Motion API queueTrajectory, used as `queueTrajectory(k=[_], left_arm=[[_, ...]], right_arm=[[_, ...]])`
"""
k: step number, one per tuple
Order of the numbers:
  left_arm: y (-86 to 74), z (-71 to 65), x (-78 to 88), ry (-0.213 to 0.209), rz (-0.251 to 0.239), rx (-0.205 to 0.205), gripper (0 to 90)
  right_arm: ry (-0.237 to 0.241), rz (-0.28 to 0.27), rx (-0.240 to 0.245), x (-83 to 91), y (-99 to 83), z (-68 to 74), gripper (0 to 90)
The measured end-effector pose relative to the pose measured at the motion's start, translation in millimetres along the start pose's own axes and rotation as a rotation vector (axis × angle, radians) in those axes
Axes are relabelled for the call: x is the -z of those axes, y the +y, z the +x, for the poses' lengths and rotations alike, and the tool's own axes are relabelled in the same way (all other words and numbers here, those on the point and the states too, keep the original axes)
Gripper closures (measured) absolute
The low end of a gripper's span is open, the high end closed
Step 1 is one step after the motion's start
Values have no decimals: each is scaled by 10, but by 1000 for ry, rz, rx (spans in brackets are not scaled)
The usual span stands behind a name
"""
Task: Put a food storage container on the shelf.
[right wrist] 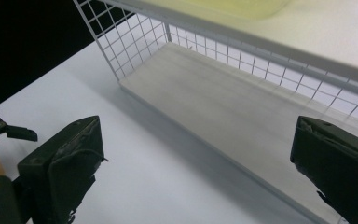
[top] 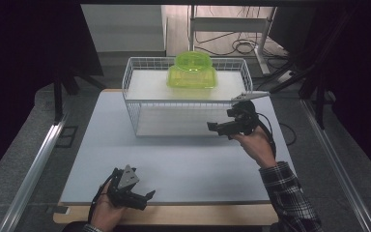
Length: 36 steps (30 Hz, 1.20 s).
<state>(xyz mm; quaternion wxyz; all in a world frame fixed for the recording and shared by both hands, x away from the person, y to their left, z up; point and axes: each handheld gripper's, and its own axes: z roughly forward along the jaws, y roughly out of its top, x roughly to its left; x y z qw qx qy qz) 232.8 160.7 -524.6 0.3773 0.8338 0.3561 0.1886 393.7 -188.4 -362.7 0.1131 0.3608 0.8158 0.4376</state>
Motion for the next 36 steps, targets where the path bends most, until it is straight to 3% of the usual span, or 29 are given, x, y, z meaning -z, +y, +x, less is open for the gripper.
queueTrajectory(k=[28, 36], left_arm=[[-3, -9, -8, 2, 2, -4, 0], [-4, -7, -8, 3, 3, -3, 0]], right_arm=[[-20, 23, 29, -126, -556, 46, 18], [-13, -8, 11, -137, -776, 45, 18]])
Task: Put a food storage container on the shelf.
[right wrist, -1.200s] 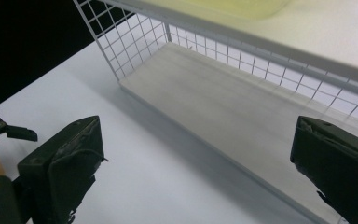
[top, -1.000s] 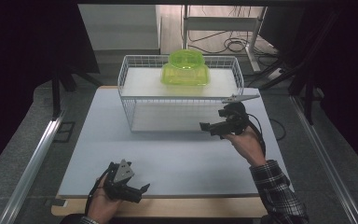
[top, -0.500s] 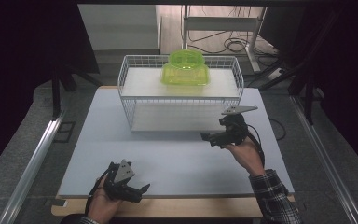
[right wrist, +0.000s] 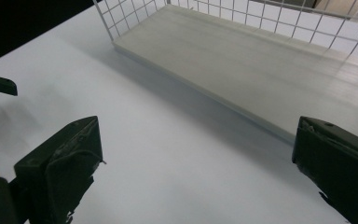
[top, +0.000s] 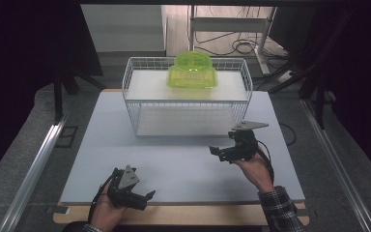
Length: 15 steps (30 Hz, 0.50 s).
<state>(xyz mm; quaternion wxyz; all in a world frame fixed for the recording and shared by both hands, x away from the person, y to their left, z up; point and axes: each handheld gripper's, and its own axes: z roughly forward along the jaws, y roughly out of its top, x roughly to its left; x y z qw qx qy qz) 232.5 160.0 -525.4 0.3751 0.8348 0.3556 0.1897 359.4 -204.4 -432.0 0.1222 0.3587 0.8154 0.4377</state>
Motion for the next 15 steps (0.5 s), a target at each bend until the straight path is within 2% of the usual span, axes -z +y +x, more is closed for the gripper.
queueTrajectory(k=[1, 4, 5, 15], left_arm=[[0, 0, -2, -1, 0, -1, 0], [-1, 2, -2, -1, 2, -1, 0], [-2, 6, 1, -2, 0, 1, 0], [-10, 21, 5, -1, -1, 5, 0]], right_arm=[[1, 13, 4, -18, -67, 6, 9], [-8, 17, 9, -22, -108, 12, 7], [3, 22, 1, -28, -150, 18, 3], [11, 48, 13, -31, -287, 90, 3]])
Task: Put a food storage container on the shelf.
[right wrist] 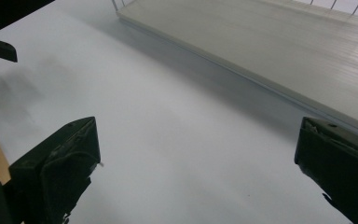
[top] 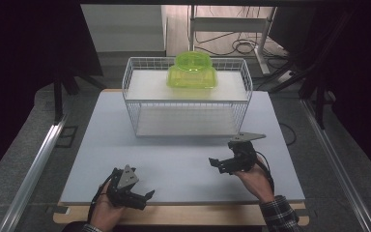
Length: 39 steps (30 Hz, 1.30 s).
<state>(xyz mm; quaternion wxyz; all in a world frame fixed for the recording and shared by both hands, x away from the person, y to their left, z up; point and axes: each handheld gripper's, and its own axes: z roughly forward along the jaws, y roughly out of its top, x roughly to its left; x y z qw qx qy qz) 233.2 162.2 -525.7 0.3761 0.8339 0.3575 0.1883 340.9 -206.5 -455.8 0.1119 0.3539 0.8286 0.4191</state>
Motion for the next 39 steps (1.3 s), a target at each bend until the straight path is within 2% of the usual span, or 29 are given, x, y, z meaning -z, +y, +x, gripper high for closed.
queueTrajectory(k=[16, 39], left_arm=[[-9, 17, -10, -5, -3, 8, 0], [-24, 45, -30, -5, -7, 19, 1]], right_arm=[[-23, -5, 0, 103, -241, 36, 10], [-62, 31, 0, 185, -641, -18, 17]])
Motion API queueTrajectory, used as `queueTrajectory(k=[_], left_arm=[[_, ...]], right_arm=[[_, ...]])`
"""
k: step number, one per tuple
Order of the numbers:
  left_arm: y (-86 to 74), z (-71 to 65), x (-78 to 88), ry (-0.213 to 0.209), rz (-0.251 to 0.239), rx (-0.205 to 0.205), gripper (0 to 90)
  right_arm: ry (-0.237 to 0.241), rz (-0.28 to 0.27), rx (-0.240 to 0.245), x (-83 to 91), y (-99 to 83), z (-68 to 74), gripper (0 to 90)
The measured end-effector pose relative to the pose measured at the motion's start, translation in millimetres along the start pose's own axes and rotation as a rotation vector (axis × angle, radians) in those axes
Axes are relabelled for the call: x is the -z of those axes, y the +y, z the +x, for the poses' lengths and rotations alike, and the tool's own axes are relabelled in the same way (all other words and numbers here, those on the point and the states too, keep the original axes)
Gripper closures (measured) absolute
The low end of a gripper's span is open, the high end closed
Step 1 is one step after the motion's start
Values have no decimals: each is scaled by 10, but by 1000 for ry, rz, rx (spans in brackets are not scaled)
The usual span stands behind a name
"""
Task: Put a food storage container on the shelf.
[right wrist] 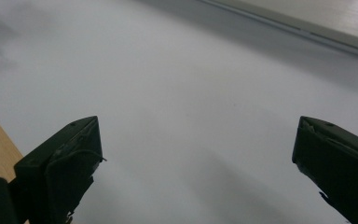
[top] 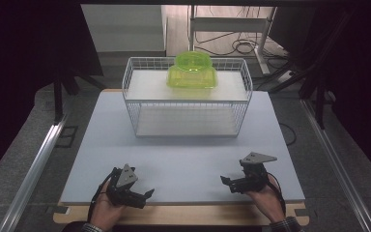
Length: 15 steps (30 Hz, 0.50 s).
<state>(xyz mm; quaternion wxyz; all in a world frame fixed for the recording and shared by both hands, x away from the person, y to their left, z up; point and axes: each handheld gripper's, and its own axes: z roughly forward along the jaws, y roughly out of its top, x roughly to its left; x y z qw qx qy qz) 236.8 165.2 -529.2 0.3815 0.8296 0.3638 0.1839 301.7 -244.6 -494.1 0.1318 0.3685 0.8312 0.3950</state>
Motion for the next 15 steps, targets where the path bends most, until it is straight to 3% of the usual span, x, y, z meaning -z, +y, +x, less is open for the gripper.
queueTrajectory(k=[15], left_arm=[[-7, 41, 11, 4, 2, 12, 1]], right_arm=[[-13, 74, 11, -116, -138, 0, 20]])
